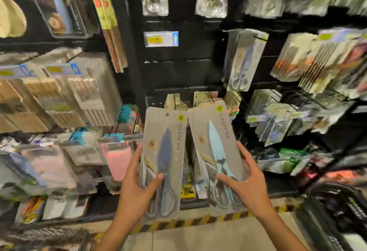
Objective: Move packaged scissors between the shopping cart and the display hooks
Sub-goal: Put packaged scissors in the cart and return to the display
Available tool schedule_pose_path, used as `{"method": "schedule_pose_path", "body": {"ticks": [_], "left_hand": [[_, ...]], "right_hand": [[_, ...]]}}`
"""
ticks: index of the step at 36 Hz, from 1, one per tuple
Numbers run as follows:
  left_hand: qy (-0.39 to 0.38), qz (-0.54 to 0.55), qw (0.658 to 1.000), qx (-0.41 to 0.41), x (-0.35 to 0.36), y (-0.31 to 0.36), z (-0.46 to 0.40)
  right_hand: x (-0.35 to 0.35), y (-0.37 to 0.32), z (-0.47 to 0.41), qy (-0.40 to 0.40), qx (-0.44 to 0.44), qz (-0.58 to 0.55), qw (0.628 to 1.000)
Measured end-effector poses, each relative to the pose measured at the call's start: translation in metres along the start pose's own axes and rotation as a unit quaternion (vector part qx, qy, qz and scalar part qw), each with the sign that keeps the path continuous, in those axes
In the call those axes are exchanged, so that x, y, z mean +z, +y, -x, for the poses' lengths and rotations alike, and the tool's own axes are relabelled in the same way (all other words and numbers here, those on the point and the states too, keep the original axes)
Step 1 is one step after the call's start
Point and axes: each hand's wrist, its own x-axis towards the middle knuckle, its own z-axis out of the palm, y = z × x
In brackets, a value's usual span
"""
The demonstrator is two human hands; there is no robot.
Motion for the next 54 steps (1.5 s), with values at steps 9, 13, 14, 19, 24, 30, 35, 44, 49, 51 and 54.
{"method": "schedule_pose_path", "body": {"ticks": [9,13,14,19,24,30,35,44,49,51,54], "left_hand": [[-0.028,0.011,0.998,0.061,0.1,0.057,-0.01],[-0.032,0.027,0.996,0.075,0.143,0.083,-0.017],[-0.036,0.027,0.996,0.078,0.151,0.089,-0.018],[-0.026,0.013,0.995,0.094,0.199,0.118,-0.029],[-0.008,0.005,0.995,0.096,0.232,0.135,-0.039],[0.008,0.002,0.995,0.096,0.249,0.143,-0.059],[0.003,0.0,0.995,0.1,0.251,0.141,-0.084],[0.007,0.041,0.995,0.095,0.242,0.127,-0.13],[0.009,0.029,0.993,0.114,0.239,0.124,-0.155],[0.005,0.028,0.993,0.118,0.239,0.123,-0.163],[0.0,0.026,0.992,0.126,0.239,0.119,-0.172]], "right_hand": [[-0.107,0.003,-0.026,0.027,-0.032,-0.038,0.998],[-0.151,0.005,-0.043,0.035,-0.053,-0.047,0.997],[-0.161,0.007,-0.046,0.036,-0.054,-0.049,0.997],[-0.213,0.013,-0.073,0.046,-0.078,-0.04,0.995],[-0.25,0.018,-0.106,0.045,-0.082,-0.037,0.995],[-0.261,0.018,-0.139,0.04,-0.088,-0.049,0.994],[-0.248,0.018,-0.166,0.038,-0.095,-0.049,0.994],[-0.216,0.011,-0.217,0.014,-0.119,-0.045,0.992],[-0.197,0.009,-0.243,0.025,-0.132,-0.05,0.99],[-0.19,0.007,-0.252,0.032,-0.138,-0.051,0.989],[-0.181,0.007,-0.26,0.051,-0.145,-0.06,0.986]]}}
